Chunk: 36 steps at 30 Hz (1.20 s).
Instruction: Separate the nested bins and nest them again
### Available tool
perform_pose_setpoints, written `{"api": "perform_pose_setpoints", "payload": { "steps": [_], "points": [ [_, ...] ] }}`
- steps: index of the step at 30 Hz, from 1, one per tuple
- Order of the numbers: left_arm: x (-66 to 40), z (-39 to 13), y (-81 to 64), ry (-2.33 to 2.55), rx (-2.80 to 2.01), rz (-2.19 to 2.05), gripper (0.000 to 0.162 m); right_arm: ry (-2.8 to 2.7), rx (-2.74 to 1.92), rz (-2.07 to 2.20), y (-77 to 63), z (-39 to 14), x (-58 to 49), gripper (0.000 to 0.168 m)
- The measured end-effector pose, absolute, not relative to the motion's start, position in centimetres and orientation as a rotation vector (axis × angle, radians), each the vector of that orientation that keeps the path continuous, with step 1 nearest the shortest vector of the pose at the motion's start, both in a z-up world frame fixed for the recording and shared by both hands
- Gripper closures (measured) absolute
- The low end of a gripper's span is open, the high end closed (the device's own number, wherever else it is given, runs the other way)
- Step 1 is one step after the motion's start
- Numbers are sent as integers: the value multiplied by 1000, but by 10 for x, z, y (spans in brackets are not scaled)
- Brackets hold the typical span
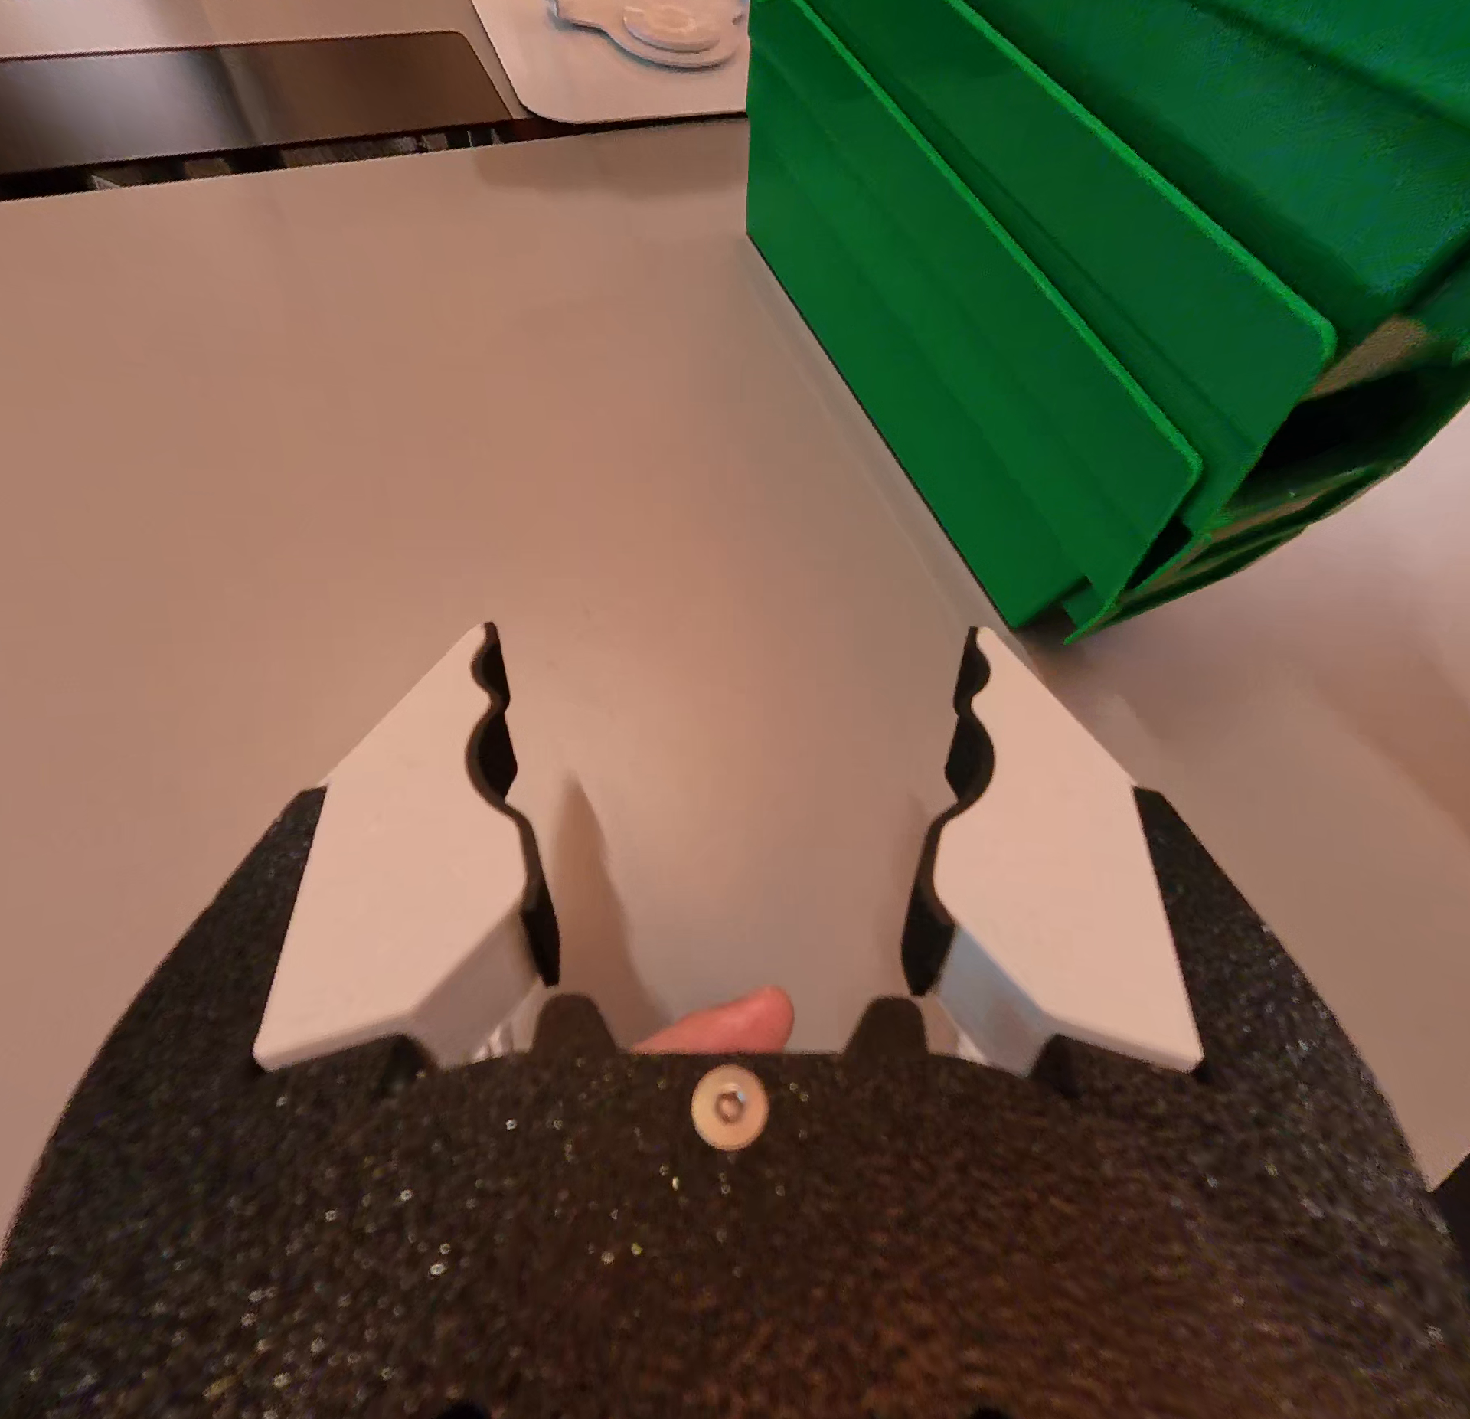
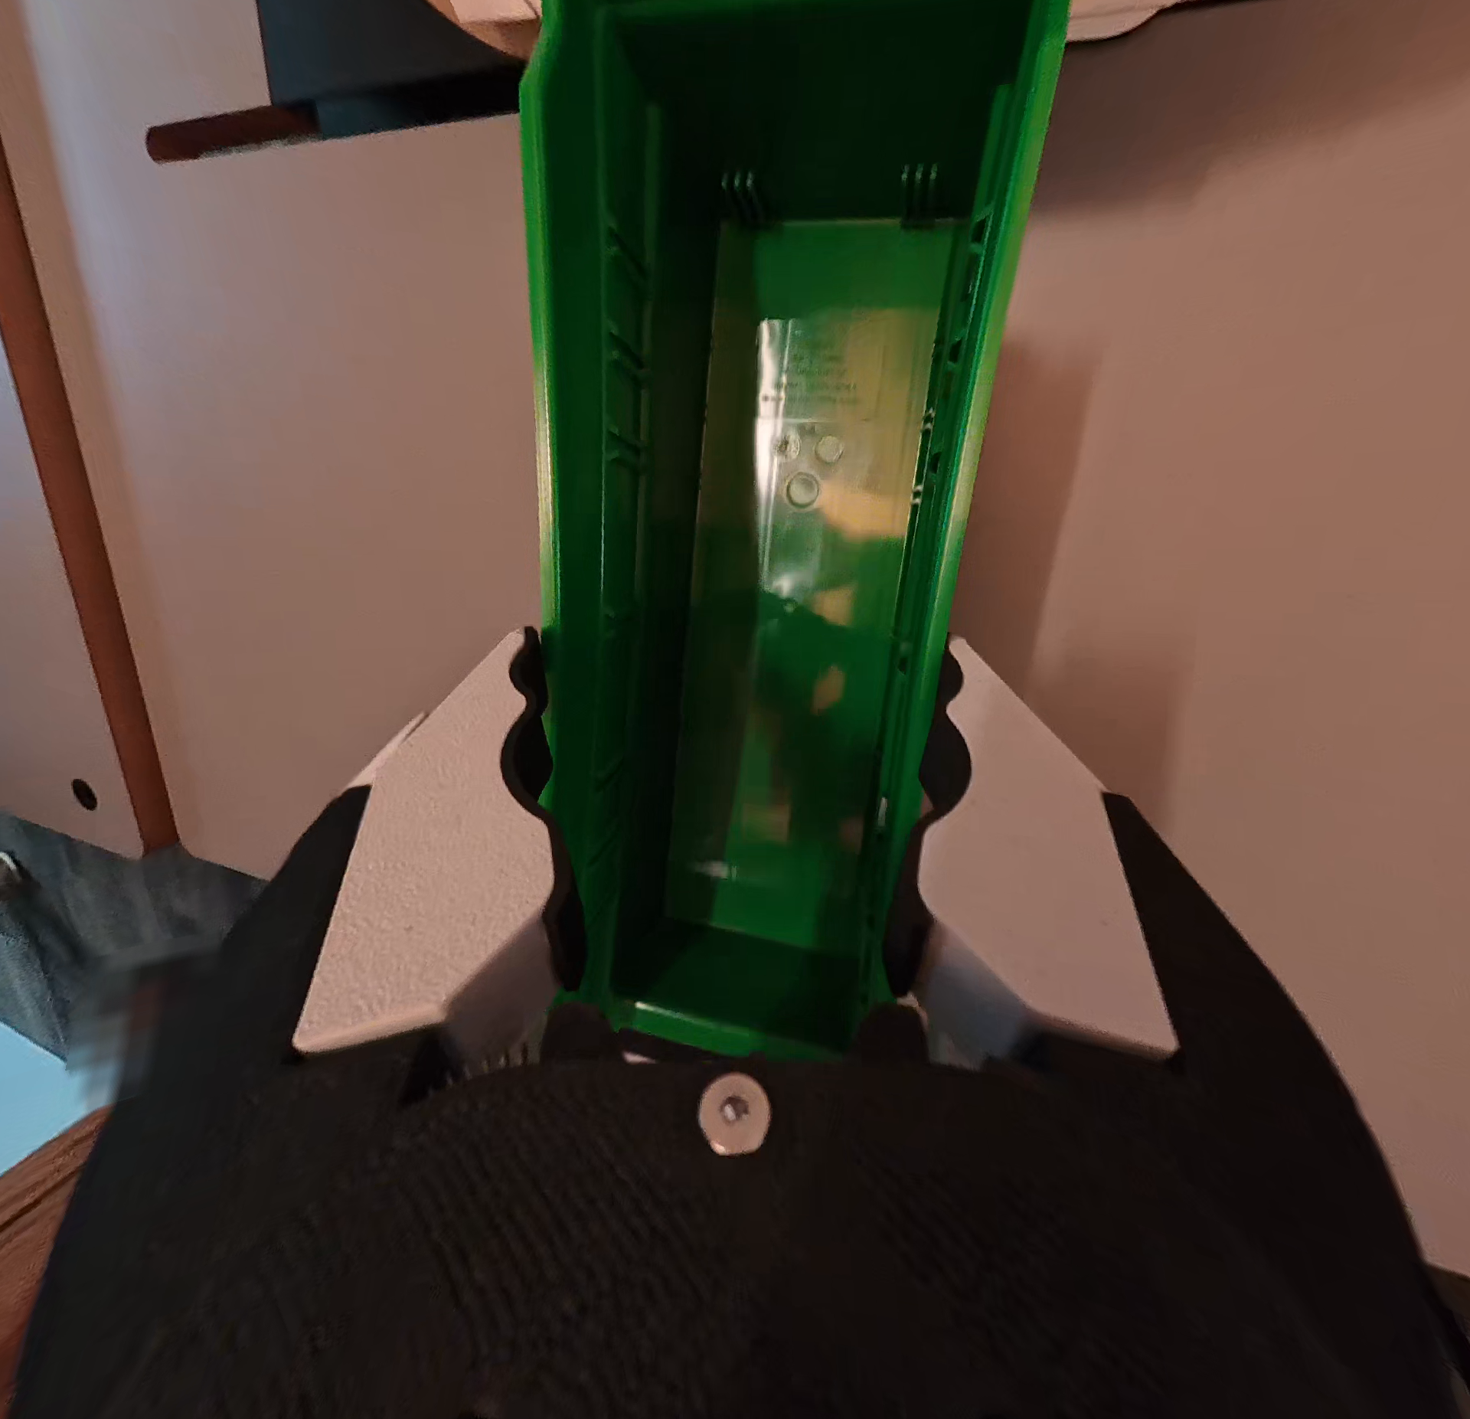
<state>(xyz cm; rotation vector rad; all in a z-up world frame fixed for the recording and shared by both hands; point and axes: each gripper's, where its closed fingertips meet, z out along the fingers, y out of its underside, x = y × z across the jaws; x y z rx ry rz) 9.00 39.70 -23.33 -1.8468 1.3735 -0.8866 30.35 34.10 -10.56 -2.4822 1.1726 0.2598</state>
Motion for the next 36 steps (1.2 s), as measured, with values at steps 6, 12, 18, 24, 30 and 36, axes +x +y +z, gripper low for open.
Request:
{"api": "perform_pose_setpoints", "payload": {
  "steps": [6,12,18,24,30,36],
  "points": [
    [92,-233,394,1386,-1842,-888,52,1144,-2557,224,340,-108,296,68],
    [91,-232,395,1378,-1843,-892,52,1151,-2617,178,340,-130,288,64],
    [90,-233,398,1370,-1851,-896,52,1130,-2719,13,330,-128,283,61],
    [91,-232,392,1387,-1844,-898,52,1082,-2776,-195,323,-126,282,51],
    [90,-227,388,1396,-1824,-901,52,1117,-2764,-154,325,-135,275,56],
    [89,-225,390,1386,-1825,-915,52,1120,-2765,-168,324,-136,277,51]
  ]
}}
